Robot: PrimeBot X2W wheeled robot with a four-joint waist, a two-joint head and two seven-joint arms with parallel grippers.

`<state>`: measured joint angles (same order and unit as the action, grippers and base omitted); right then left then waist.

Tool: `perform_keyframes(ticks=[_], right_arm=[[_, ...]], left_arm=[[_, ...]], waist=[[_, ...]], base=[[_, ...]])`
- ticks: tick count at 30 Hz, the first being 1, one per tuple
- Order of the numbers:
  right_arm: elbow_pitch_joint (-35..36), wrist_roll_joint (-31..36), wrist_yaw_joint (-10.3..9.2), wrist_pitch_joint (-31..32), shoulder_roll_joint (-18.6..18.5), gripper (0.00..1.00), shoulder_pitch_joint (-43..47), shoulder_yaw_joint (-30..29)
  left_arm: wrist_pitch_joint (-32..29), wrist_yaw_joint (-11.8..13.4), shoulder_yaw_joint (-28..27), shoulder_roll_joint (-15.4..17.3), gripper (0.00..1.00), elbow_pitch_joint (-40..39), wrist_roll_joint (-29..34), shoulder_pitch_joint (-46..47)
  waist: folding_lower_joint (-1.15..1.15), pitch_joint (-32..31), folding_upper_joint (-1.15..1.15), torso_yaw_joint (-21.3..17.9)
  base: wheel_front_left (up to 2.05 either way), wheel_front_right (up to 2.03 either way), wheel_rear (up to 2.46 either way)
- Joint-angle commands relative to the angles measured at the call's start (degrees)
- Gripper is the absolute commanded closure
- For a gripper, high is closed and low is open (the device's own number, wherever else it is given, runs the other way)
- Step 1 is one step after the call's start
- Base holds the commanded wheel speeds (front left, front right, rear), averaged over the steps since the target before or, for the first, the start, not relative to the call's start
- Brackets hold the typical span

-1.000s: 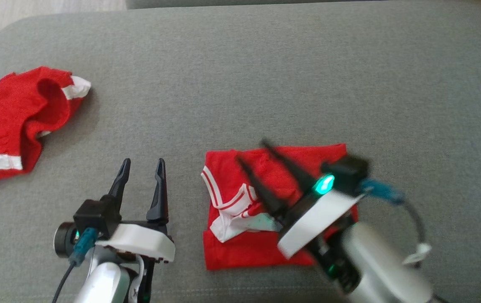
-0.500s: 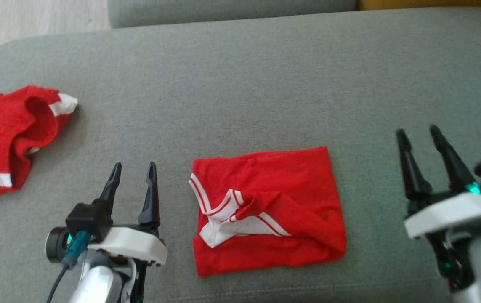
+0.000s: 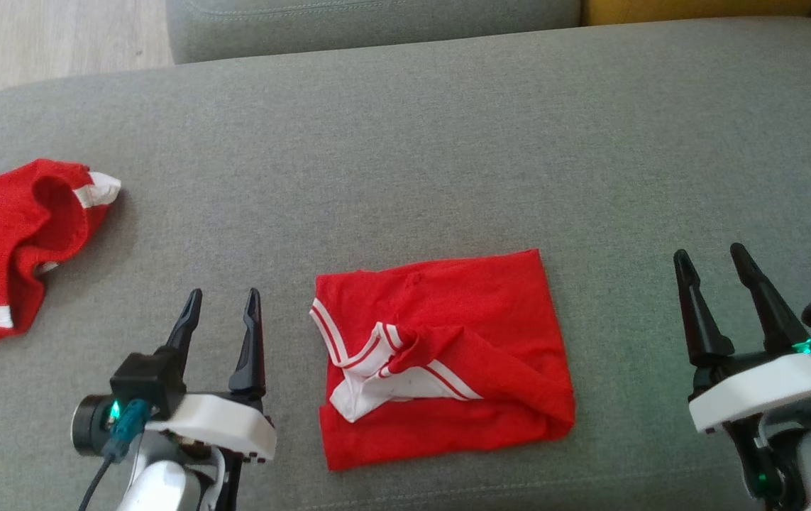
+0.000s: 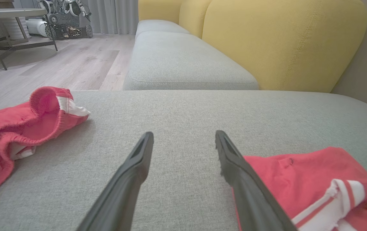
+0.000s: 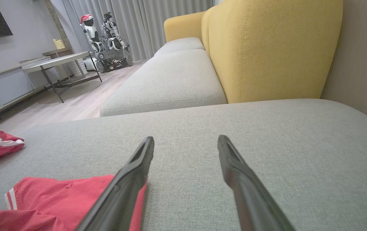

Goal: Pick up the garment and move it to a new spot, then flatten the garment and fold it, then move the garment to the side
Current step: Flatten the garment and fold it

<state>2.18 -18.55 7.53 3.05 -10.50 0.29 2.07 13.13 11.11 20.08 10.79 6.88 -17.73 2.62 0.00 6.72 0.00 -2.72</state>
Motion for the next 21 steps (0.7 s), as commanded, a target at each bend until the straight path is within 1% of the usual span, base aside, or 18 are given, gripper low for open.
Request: perform_keyframes(ticks=[1,7,8,9,12,14,16,21], right_arm=[[2.3,0.4,-0.04,0.2,-0.9,0.0,-1.0,1.3],[1.8,0.3,-0.04,0.5,-1.3,0.0,-1.0,1.5],[1.6,0.2,-0.04,0.6,-1.4,0.69,-1.1,1.6],[1.4,0.2,-0.04,0.7,-1.6,1.0,-1.3,1.8],[0.2,-0.1,-0.04,0.7,-2.2,1.0,-2.5,3.0],[-1.3,-0.6,-0.04,0.4,-2.7,1.0,-3.9,5.0],[-3.8,-1.2,-0.04,-0.1,-3.4,1.0,-5.8,7.8],[-12.0,-4.5,-0.04,-1.7,-3.7,1.0,-11.0,15.9]], left_arm=[[0.0,0.3,-1.7,1.2,0.0,-2.0,0.1,1.5],[0.0,0.5,-1.5,1.3,0.0,-2.0,0.0,1.6],[0.0,0.5,-1.5,1.3,0.0,-2.1,0.0,1.7],[0.0,0.6,-1.5,1.3,0.0,-2.1,0.0,1.7],[0.0,0.8,-1.6,1.5,0.0,-2.2,0.0,2.0],[0.0,0.9,-1.7,1.6,0.0,-2.4,0.0,2.3],[0.1,1.0,-1.8,1.6,0.0,-2.5,-0.1,2.6],[0.4,0.8,-1.5,1.0,0.0,-2.3,-0.2,3.7]], waist=[[0.0,0.0,0.0,0.2],[0.0,-0.1,0.0,0.6],[0.0,-0.1,0.0,0.7],[0.0,-0.1,0.0,0.9],[0.0,0.2,0.0,1.6],[0.0,0.4,0.0,2.4],[0.0,0.7,0.0,3.3],[0.0,1.8,0.0,6.5]], base=[[0.0,0.0,0.0],[0.0,0.0,0.0],[0.0,0.0,0.0],[0.0,0.0,0.0],[0.0,0.0,0.0],[0.0,0.0,0.0],[0.0,0.0,0.0],[0.0,0.0,0.0]])
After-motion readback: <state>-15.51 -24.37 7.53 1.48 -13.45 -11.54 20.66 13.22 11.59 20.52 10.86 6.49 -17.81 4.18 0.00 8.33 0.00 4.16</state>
